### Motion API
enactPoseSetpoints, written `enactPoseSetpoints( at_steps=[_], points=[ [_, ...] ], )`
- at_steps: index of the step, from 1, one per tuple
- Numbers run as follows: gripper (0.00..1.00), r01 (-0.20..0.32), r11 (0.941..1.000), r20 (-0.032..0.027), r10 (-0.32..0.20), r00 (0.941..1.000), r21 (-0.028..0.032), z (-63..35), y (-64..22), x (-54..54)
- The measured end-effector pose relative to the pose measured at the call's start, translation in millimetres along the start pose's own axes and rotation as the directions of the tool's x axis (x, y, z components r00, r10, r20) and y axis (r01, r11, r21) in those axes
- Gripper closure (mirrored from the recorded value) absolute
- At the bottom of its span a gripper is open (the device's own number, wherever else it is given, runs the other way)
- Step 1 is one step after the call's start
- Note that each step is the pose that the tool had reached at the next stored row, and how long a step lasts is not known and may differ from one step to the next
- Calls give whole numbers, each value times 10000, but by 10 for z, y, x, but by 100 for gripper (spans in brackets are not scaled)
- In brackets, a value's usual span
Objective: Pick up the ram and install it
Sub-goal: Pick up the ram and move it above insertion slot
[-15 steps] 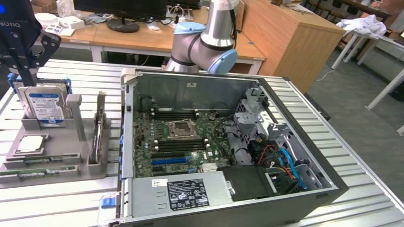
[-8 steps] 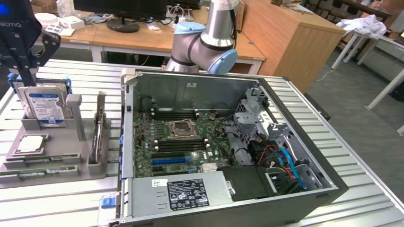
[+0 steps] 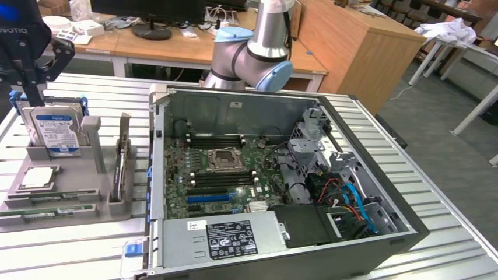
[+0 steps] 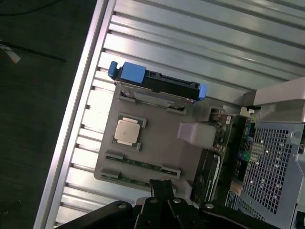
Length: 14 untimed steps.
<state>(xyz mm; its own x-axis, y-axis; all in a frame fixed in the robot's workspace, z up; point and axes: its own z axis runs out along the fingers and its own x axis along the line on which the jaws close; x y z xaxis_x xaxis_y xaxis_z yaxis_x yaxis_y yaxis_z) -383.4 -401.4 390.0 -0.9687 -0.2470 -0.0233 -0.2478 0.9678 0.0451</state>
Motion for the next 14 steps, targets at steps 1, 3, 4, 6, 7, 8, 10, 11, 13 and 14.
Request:
enactPoseSetpoints(
  at_steps=[1,3,4,6,7,8,10,11,13,14],
  points=[
    [89,119,9999,-6,-119,9999,-3,1,0,0],
    [89,351,9994,-15,-351,9994,-9,2,0,0],
    [89,469,9989,-21,-469,9989,-11,2,0,0],
    [89,710,9975,-32,-710,9975,-18,3,0,0],
    [89,825,9966,-37,-825,9966,-21,4,0,0],
    [89,938,9956,-41,-938,9956,-24,4,-1,0],
    [89,1162,9932,-52,-1162,9932,-30,5,0,0],
    [89,1272,9919,-56,-1272,9919,-33,5,0,0],
    [89,1504,9886,-66,-1504,9886,-40,6,-1,0],
    [89,1616,9869,-70,-1616,9868,-44,7,-1,0]
  ],
)
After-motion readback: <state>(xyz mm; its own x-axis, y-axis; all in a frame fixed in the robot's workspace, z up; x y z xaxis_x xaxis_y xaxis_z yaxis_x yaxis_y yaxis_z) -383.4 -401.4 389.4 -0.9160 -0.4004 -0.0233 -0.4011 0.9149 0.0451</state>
